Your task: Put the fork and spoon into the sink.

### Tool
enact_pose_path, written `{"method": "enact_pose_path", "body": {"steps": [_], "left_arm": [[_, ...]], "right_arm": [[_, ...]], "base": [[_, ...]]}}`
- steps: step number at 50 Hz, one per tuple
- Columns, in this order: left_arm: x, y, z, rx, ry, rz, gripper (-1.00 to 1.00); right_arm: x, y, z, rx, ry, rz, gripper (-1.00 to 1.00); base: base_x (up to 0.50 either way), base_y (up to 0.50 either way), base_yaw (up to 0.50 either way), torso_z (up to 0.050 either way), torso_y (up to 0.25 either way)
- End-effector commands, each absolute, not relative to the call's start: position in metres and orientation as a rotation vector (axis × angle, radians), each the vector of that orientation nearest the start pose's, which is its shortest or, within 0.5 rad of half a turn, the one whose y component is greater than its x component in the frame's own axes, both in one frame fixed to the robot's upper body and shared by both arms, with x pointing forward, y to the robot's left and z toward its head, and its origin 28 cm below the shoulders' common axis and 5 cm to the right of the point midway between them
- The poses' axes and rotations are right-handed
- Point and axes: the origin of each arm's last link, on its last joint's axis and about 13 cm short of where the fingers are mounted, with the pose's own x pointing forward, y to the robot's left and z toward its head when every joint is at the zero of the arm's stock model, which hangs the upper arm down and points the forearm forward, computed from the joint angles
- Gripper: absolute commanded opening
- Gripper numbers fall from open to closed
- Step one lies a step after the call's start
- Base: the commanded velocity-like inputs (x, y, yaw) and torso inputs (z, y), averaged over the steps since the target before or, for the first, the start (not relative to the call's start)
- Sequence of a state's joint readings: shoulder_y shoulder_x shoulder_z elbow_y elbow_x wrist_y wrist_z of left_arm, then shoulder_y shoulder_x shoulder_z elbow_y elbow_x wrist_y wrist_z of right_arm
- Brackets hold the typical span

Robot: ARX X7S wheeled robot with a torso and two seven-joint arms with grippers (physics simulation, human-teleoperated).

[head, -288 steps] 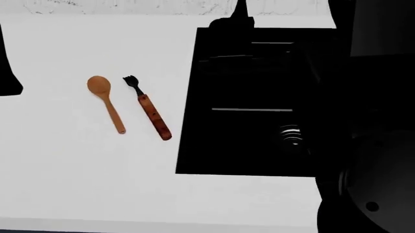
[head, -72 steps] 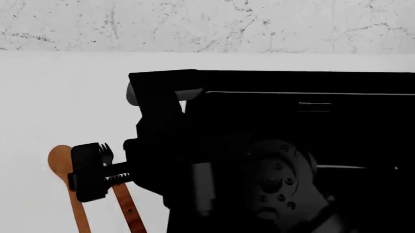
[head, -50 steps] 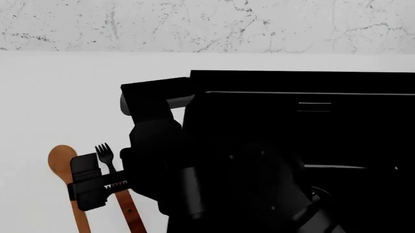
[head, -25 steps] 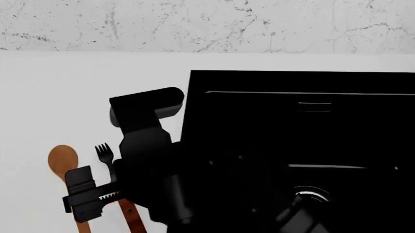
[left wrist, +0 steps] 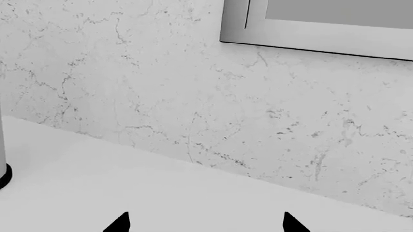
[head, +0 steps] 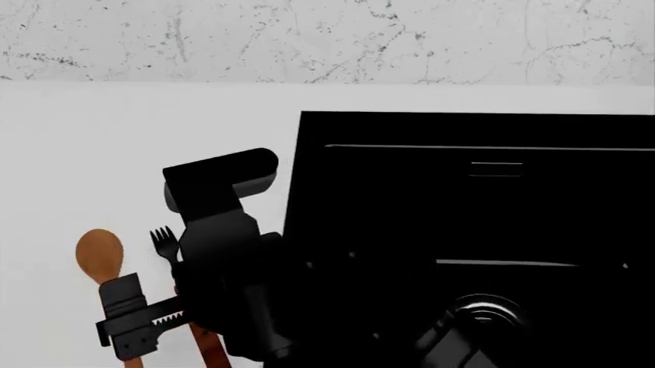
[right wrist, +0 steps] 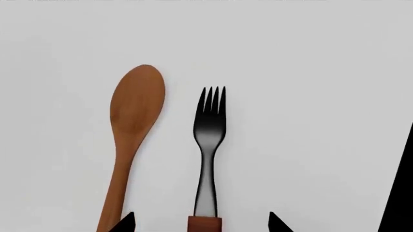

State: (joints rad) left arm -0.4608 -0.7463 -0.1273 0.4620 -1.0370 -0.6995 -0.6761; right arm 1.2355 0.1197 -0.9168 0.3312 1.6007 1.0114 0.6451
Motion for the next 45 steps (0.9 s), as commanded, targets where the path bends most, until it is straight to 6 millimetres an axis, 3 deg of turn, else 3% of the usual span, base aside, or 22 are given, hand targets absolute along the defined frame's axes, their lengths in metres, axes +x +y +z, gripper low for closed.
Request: {"method": "enact_pose_path", "body": {"steps": [1, 7, 8, 27, 45], "left_arm": [[0.239, 0.316, 0.219, -0.109, -0.119, 0.302, 1.00], [0.238, 0.317, 0.217, -0.115, -0.116, 0.308, 1.00], [0.239, 0.318, 0.217, -0.116, -0.115, 0.309, 1.00], [0.238, 0.320, 0.216, -0.123, -0.115, 0.317, 1.00], [0.232, 0.320, 0.217, -0.119, -0.125, 0.312, 1.00]], "right_arm": [[0.307, 0.027, 0.198, -0.077, 0.782, 0.625, 1.00], [0.307, 0.029, 0.194, -0.085, 0.793, 0.628, 1.00], [0.306, 0.029, 0.194, -0.087, 0.793, 0.632, -1.00], [0.301, 0.029, 0.199, -0.111, 0.756, 0.621, -1.00], [0.290, 0.018, 0.247, -0.088, 0.619, 0.596, -1.00]], "base": [[0.00, 0.00, 0.00, 0.000, 0.000], [0.00, 0.00, 0.00, 0.000, 0.000], [0.00, 0.00, 0.00, 0.000, 0.000], [0.00, 0.00, 0.00, -0.001, 0.000], [0.00, 0.00, 0.00, 0.000, 0.000]]}}
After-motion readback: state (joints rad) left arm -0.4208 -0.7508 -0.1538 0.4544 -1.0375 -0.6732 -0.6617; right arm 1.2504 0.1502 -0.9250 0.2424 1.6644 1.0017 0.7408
